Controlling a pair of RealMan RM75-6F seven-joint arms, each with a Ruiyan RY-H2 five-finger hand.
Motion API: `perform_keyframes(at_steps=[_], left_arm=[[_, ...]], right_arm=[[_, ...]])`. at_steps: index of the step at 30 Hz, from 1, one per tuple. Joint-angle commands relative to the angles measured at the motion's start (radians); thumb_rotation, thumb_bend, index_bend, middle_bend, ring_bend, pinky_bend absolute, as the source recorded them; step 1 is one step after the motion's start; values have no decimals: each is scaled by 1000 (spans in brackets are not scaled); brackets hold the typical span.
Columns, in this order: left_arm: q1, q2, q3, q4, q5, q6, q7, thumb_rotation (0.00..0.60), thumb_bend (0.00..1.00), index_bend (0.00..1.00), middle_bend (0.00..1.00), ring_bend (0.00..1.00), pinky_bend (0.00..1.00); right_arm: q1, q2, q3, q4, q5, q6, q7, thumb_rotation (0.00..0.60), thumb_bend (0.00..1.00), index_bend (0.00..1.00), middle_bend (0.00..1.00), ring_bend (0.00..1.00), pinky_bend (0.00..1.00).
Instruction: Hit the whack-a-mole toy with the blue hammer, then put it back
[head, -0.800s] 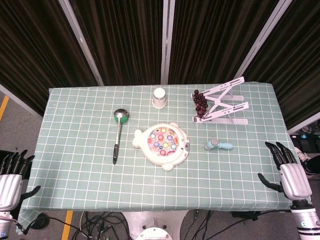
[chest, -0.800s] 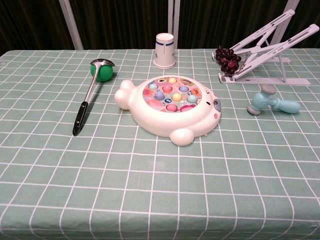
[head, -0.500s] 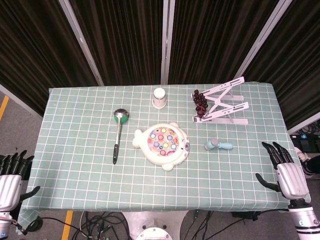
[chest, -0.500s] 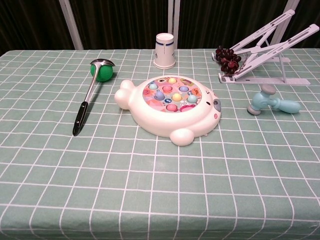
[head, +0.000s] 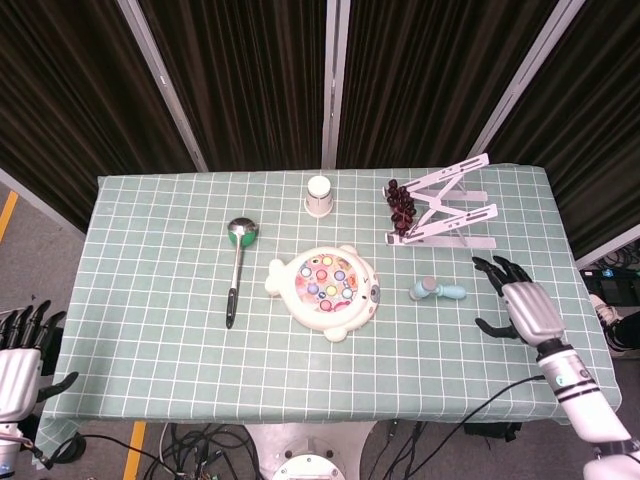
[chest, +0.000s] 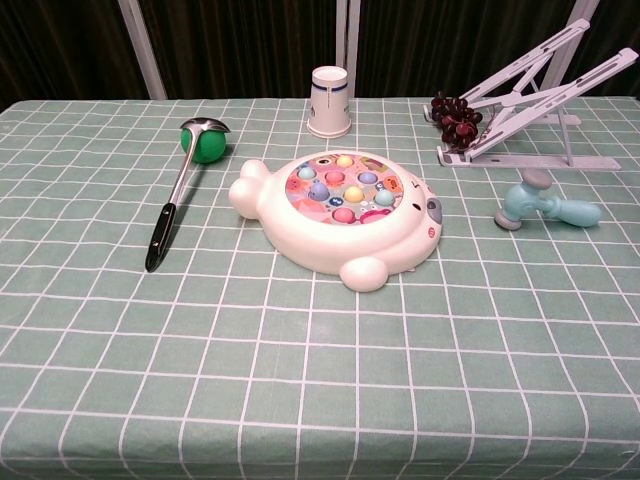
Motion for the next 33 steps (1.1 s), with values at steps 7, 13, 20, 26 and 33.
perform_keyframes(at_steps=[7, 13, 20, 26, 33], left_arm=[[-10, 0, -4, 1, -15, -23, 0, 600, 0, 157, 51, 0, 0], [-11, -1, -5, 7, -21, -28, -4, 600, 0, 157, 51, 0, 0], [-8, -2, -4, 14, -23, -24, -11, 600, 0, 157, 51, 0, 0], [-4, -3, -1, 20, -21, -19, -18, 600, 0, 157, 51, 0, 0], [-4, -7, -1, 29, -19, -19, -25, 600, 0, 157, 51, 0, 0]], right_arm=[[188, -181, 40, 220, 185, -247, -84, 600, 137, 204, 250, 62, 120], [238, -263, 35, 319, 214, -309, -81, 600, 177, 288, 302, 114, 152], [265, -333, 29, 405, 227, -337, -63, 600, 195, 365, 374, 189, 212], [268, -359, 21, 444, 241, -344, -56, 600, 213, 427, 428, 247, 272], [262, -369, 12, 457, 243, -339, -47, 600, 221, 467, 456, 277, 309]])
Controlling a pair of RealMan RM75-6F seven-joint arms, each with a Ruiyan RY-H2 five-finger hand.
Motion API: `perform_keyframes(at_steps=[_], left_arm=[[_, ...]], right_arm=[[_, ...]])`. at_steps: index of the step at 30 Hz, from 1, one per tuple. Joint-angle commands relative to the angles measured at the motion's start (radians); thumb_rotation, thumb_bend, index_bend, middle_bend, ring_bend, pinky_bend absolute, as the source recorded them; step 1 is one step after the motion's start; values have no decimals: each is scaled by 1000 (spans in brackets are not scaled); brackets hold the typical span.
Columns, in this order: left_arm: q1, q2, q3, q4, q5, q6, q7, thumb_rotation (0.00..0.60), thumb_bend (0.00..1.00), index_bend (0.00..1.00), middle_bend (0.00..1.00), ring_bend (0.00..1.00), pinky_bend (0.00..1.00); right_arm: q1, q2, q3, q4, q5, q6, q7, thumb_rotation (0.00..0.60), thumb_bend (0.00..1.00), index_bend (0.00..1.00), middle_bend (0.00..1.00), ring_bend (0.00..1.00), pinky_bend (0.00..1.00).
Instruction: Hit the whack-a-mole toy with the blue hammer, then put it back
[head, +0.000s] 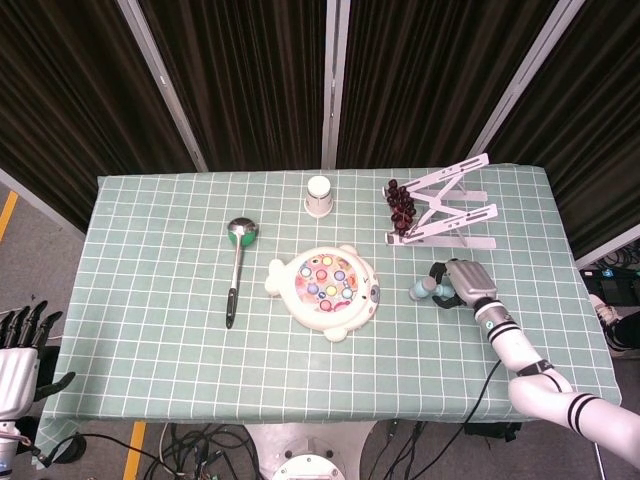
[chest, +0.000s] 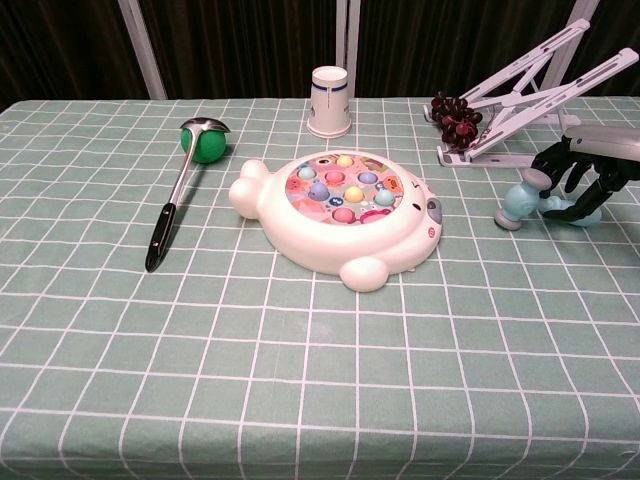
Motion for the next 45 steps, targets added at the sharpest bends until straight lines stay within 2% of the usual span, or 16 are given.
perform_keyframes(at_steps=[1, 29, 38, 45], left_arm=[[0, -1, 0, 2, 1, 0, -2, 600, 0, 157, 51, 0, 0], [4, -8, 0, 20, -7, -1, -14, 600, 0, 156, 51, 0, 0], [8, -9, 1, 22, -10, 1, -17, 600, 0, 156, 51, 0, 0], [14, -6, 3, 21, -6, 10, -18, 600, 0, 157, 51, 0, 0]], right_arm=[[0, -2, -3, 2, -3, 0, 1, 600, 223, 470, 458, 278, 311], [12, -22, -7, 23, -5, 8, -1, 600, 293, 535, 512, 364, 449], [13, -35, -10, 41, -31, 14, 23, 600, 416, 592, 551, 414, 516], [-5, 8, -18, -6, -137, 98, 71, 600, 529, 669, 604, 476, 603]])
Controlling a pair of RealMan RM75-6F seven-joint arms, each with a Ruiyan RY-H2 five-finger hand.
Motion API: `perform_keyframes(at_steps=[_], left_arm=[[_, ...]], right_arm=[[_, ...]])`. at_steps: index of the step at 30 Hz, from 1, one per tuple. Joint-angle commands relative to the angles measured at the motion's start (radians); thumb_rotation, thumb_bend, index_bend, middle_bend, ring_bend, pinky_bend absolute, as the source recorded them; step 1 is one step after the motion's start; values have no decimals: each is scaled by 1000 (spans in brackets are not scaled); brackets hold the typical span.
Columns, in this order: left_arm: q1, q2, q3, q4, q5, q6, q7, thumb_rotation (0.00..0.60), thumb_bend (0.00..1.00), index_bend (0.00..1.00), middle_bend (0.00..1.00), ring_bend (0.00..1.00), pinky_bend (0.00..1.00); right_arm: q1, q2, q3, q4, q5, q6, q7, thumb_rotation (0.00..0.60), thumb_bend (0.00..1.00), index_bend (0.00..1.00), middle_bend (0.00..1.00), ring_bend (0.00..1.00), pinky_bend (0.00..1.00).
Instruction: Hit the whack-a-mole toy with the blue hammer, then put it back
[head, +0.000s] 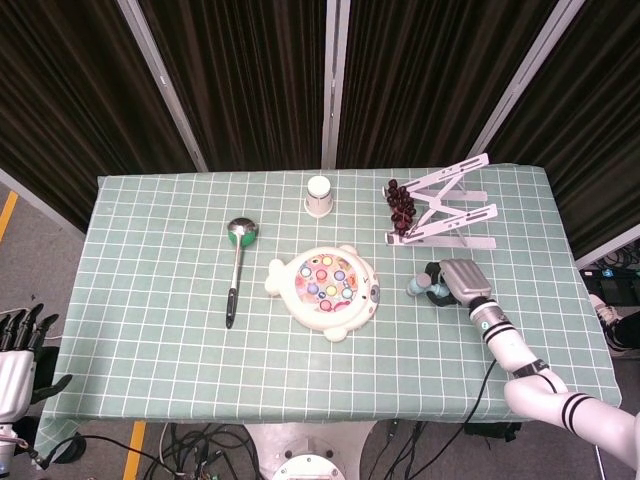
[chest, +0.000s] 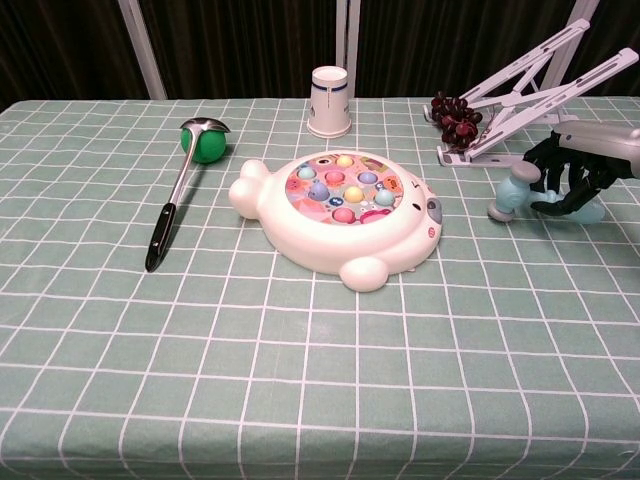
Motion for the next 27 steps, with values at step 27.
perform_keyframes(at_steps=[27], left_arm=[[13, -2, 3, 10, -5, 6, -13, 600, 0, 156, 51, 0, 0]], right_arm=[[324, 69, 77, -277, 164, -164, -314, 600, 648, 718, 643, 515, 652]])
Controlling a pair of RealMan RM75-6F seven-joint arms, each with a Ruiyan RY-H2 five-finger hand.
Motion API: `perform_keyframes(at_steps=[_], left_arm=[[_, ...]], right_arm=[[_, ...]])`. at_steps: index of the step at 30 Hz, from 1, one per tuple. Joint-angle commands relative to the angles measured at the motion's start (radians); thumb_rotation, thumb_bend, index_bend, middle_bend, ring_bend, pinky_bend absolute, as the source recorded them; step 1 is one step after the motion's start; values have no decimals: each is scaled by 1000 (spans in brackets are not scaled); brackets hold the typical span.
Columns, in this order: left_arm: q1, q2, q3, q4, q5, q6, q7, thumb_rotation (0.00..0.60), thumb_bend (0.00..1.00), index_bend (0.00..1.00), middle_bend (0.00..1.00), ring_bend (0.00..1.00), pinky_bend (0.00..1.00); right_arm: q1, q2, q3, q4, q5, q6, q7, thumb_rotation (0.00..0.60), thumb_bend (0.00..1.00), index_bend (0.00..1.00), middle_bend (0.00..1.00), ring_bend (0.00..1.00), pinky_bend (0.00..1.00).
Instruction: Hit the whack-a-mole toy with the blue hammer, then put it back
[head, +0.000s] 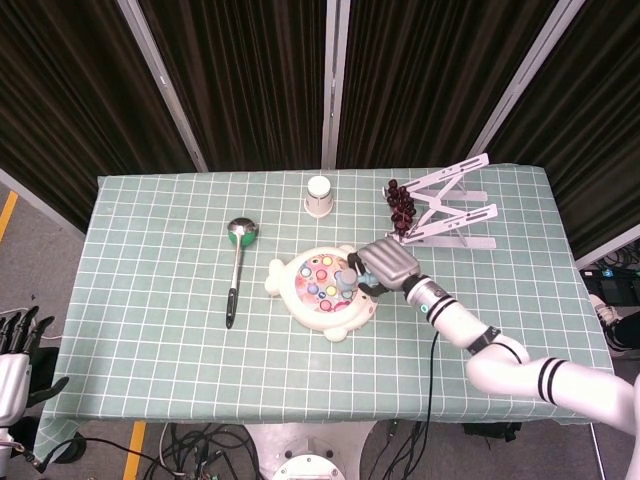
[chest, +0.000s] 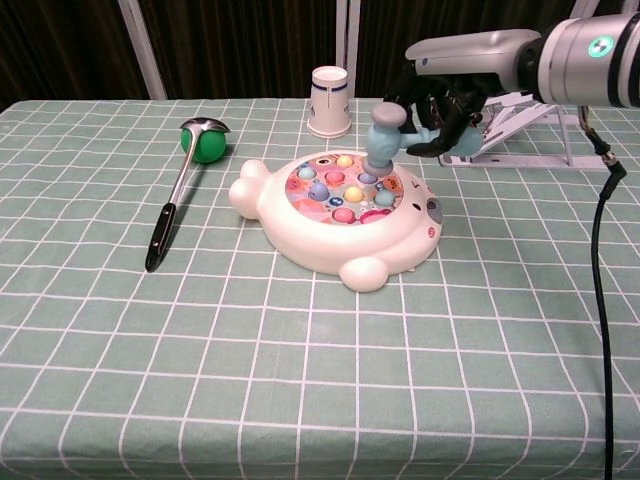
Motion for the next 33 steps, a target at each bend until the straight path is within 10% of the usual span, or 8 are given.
perform_keyframes(at_steps=[1, 33], left_arm=[[-1, -3, 0, 5, -1, -5, -3, 600, 0, 156, 51, 0, 0], [2, -11, -2, 20, -6, -8, -14, 600, 0, 156, 51, 0, 0]], right_arm=[[41, -35, -14, 14, 76, -17, -70, 600, 648, 718, 643, 515, 652], [154, -99, -85, 125, 328, -1, -172, 600, 647, 724, 645, 518, 656]])
